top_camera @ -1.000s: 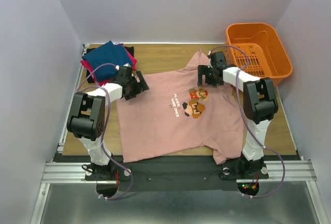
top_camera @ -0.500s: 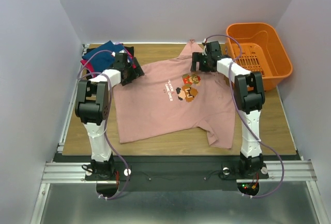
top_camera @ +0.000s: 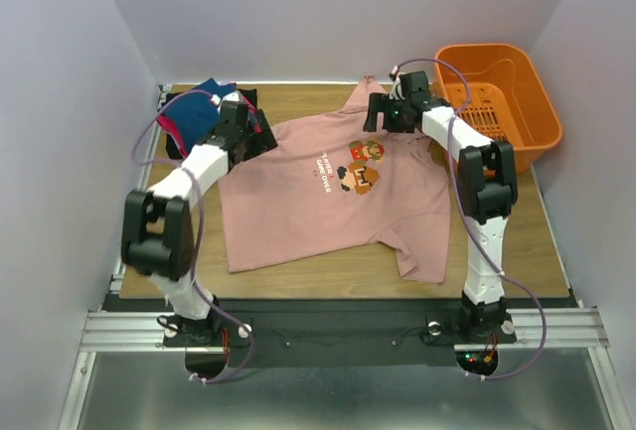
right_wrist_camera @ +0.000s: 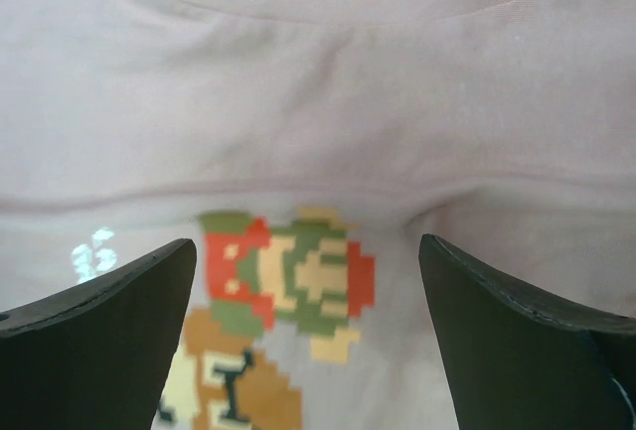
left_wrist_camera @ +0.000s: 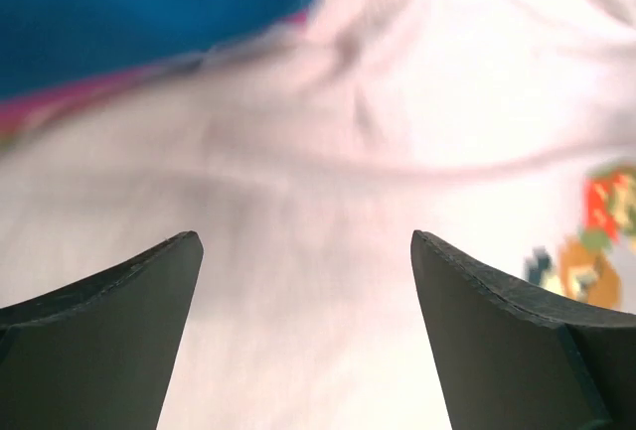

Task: Fold and stack the t-shirts
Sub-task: Flatten the tshirt out, then fold the tshirt

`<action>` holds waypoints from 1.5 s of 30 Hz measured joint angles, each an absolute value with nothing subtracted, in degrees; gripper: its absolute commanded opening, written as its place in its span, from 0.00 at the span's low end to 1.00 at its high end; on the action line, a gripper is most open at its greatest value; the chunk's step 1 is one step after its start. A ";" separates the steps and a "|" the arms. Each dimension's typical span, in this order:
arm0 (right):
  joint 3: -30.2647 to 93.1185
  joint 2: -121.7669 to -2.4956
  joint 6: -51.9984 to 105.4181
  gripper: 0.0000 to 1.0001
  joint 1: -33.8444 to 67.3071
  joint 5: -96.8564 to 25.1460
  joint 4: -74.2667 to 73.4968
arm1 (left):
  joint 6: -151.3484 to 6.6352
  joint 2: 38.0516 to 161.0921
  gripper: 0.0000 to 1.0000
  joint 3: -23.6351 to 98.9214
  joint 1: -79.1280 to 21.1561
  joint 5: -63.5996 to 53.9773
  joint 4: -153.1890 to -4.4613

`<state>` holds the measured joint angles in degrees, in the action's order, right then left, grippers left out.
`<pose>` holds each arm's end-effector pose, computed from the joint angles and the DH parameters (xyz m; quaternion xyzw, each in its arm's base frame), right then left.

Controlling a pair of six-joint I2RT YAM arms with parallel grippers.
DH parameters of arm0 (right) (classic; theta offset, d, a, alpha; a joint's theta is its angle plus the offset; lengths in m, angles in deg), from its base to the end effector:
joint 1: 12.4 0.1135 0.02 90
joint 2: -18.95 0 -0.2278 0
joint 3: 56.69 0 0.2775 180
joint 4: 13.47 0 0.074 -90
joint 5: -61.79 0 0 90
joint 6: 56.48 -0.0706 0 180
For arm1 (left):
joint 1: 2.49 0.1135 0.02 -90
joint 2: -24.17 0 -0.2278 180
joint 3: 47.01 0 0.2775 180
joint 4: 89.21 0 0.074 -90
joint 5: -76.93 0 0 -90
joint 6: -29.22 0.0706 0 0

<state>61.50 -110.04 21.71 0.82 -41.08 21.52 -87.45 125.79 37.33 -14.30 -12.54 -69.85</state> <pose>0.5177 0.1378 0.1362 -0.0535 0.9201 0.1824 0.3425 0.4373 -0.0921 0.1679 -0.1135 0.8863 -0.1519 0.4226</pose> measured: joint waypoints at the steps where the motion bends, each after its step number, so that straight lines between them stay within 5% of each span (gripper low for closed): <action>1: 60.61 -108.38 21.67 1.00 0.82 -41.38 21.41 | -88.37 121.72 0.99 35.25 -15.11 -14.44 -68.38; 7: 53.00 -95.20 21.47 1.00 0.82 -42.50 21.35 | -99.96 98.69 0.99 20.63 -20.88 -29.45 -57.19; 11: 48.04 -89.28 21.21 1.00 0.82 -42.78 20.89 | -108.96 94.56 0.99 14.53 -24.79 -34.72 -47.36; 22: 40.81 -87.92 19.39 1.00 0.82 -43.68 21.65 | -132.72 79.58 0.99 2.31 -28.33 -33.26 -33.32; 38: 39.19 -87.24 18.26 1.00 0.82 -44.73 21.39 | -160.06 87.69 0.95 2.58 -30.63 -31.71 -25.19; 45: 39.19 -86.70 18.30 1.00 0.82 -44.51 21.28 | -166.09 87.67 0.82 2.58 -30.98 -29.21 -24.36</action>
<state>39.19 -86.70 18.30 0.82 -44.51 21.28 -166.09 87.67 2.58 -30.98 -29.21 -24.36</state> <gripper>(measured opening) 0.998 0.894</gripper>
